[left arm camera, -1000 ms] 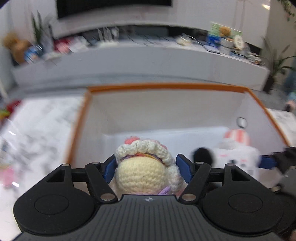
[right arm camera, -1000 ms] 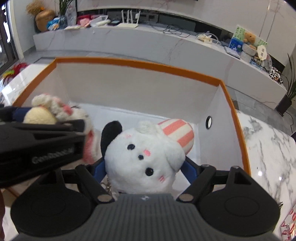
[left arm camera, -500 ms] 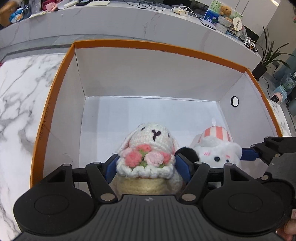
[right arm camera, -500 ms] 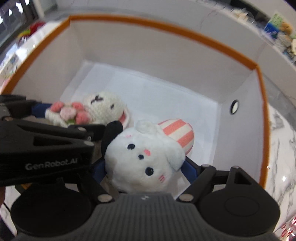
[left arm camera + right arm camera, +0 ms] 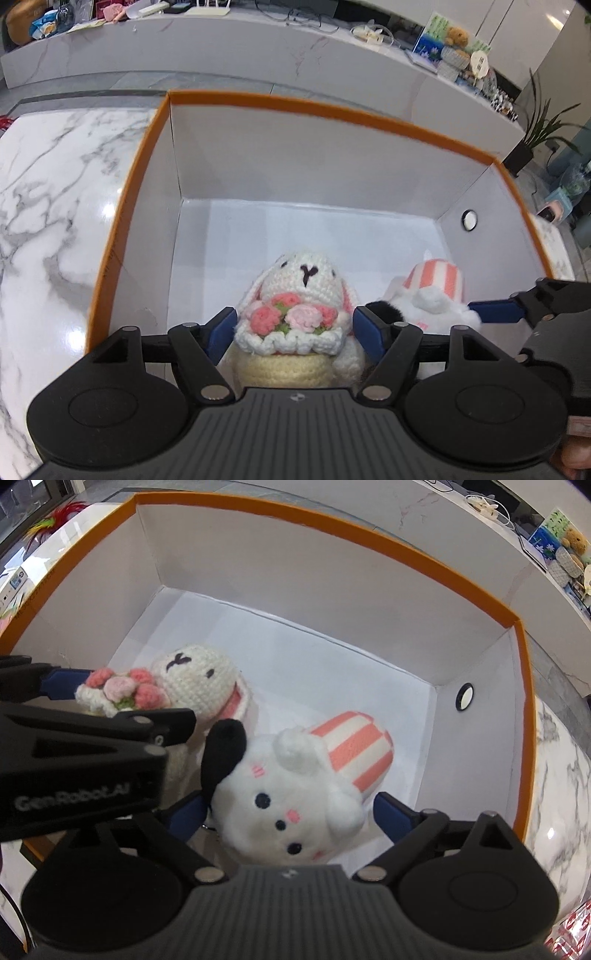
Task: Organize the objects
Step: 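Lower both plush toys into the orange box and open both tools, then grasp the small cardboard box with the left tool while the right tool grasps the pink case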
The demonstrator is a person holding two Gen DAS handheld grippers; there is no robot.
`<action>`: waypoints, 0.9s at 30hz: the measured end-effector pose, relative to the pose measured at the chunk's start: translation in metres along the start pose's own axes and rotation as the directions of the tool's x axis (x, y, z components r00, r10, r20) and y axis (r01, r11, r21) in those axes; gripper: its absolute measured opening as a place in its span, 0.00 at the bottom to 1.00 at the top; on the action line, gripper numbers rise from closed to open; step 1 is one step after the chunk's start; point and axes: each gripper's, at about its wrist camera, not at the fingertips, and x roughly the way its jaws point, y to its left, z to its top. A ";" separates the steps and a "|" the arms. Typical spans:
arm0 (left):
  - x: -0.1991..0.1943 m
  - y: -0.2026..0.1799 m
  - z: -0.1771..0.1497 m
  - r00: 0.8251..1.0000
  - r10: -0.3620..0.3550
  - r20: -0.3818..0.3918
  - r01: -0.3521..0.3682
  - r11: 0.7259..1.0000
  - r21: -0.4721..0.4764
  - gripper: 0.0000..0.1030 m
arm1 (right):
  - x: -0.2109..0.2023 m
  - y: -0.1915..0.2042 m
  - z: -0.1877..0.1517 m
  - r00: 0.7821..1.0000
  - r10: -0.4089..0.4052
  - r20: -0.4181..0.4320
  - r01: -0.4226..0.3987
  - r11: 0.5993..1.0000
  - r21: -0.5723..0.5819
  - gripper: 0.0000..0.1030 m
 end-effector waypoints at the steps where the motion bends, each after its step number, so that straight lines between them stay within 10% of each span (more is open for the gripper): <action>1: -0.003 0.000 0.000 1.000 -0.007 0.015 0.007 1.000 0.002 0.79 | -0.002 -0.001 -0.001 1.000 -0.003 0.001 0.003 1.000 0.003 0.94; 18: -0.042 0.004 0.003 0.993 -0.059 0.098 0.060 0.998 -0.006 0.79 | -0.074 -0.013 -0.026 0.991 -0.034 0.129 0.027 0.998 0.049 0.94; 27: -0.128 0.000 -0.014 0.970 -0.054 0.239 0.028 0.994 0.109 0.83 | -0.152 0.009 -0.087 0.919 -0.119 0.375 0.044 0.978 0.202 0.97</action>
